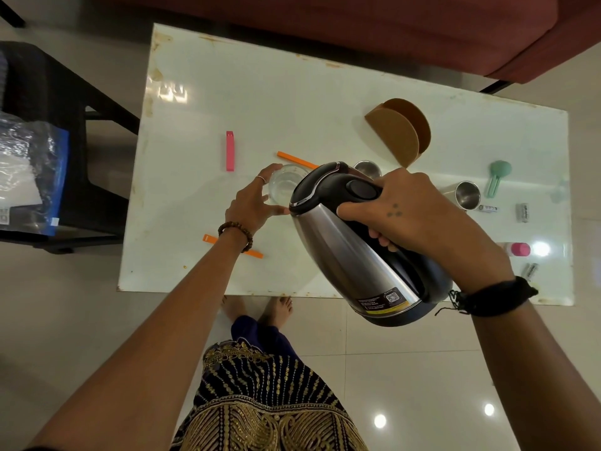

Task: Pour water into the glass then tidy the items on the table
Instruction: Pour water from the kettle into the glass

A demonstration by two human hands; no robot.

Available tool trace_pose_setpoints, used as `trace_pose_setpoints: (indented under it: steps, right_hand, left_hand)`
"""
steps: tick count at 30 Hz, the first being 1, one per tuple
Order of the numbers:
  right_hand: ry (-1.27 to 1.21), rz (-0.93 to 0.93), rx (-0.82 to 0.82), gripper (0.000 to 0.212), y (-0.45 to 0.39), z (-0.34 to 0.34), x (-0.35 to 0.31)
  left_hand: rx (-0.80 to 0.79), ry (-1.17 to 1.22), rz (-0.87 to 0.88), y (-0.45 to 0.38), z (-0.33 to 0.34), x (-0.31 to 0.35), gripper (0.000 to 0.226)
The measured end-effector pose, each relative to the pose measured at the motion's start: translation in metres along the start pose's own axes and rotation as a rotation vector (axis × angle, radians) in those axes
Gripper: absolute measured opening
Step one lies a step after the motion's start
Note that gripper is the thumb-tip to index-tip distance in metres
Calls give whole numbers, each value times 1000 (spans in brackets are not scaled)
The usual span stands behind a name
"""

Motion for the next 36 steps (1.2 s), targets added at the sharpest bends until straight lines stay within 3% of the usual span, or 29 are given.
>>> trace_pose_setpoints:
  steps: [21, 29, 36]
  right_hand:
    - [10, 6, -5, 33, -5, 1, 2]
    - [-10, -22, -3, 22, -9, 4, 0]
    - [-16, -28, -7, 25, -10, 5, 1]
  left_hand:
    - [-25, 50, -2, -3, 2, -3, 80]
    - [-11, 57, 5, -2, 1, -4, 79]
    - [-9, 29, 17, 0, 0, -1, 79]
Point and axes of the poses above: each hand's wrist, its own y-axis away from the middle knuckle, its own z-axis out of the palm, x = y × z, the point moved 6 cm from there along -y, towards the middle knuckle, and after that the axes turned 5 degrees about -x, right-handed, at the moved point
